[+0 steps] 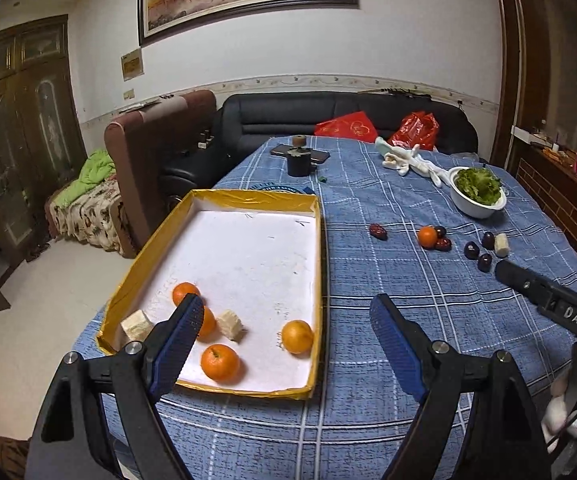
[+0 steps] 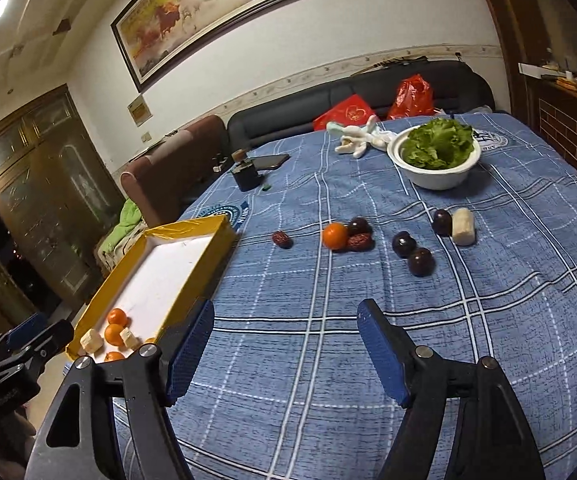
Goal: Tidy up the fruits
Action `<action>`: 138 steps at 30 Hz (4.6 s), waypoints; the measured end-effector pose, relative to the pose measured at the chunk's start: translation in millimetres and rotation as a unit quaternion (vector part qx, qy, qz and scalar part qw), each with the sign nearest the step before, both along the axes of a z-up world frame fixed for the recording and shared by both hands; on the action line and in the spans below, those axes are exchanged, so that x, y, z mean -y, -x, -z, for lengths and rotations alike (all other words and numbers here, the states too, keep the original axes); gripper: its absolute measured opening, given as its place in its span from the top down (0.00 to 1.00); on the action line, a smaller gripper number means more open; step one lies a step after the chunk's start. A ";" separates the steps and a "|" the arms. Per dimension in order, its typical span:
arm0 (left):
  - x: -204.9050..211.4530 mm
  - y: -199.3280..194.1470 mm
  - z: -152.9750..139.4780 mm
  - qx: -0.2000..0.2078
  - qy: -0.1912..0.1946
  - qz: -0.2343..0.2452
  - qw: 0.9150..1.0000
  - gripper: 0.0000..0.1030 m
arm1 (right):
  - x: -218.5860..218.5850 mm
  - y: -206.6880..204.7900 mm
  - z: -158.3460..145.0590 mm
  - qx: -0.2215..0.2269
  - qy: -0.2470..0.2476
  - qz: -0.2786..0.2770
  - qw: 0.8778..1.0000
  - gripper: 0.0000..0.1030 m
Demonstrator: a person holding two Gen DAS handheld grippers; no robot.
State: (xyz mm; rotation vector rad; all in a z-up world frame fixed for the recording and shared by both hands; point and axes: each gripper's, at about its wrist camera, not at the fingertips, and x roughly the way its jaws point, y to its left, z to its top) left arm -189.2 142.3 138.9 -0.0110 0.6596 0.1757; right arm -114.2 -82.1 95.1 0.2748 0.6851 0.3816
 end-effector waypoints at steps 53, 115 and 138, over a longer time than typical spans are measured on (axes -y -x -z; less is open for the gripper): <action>0.2 141.2 -144.0 0.279 -0.028 0.075 0.957 0.00 | 38.1 43.3 -119.2 0.119 0.067 0.064 0.989 0.17; 125.6 -276.6 115.9 -0.151 0.132 0.179 0.963 0.51 | 79.5 -132.5 69.0 -0.123 0.042 -0.012 0.991 0.69; -27.1 -138.1 42.1 -0.039 0.218 0.073 0.972 0.70 | 102.3 -121.8 73.3 -0.147 -0.184 -0.078 0.969 0.72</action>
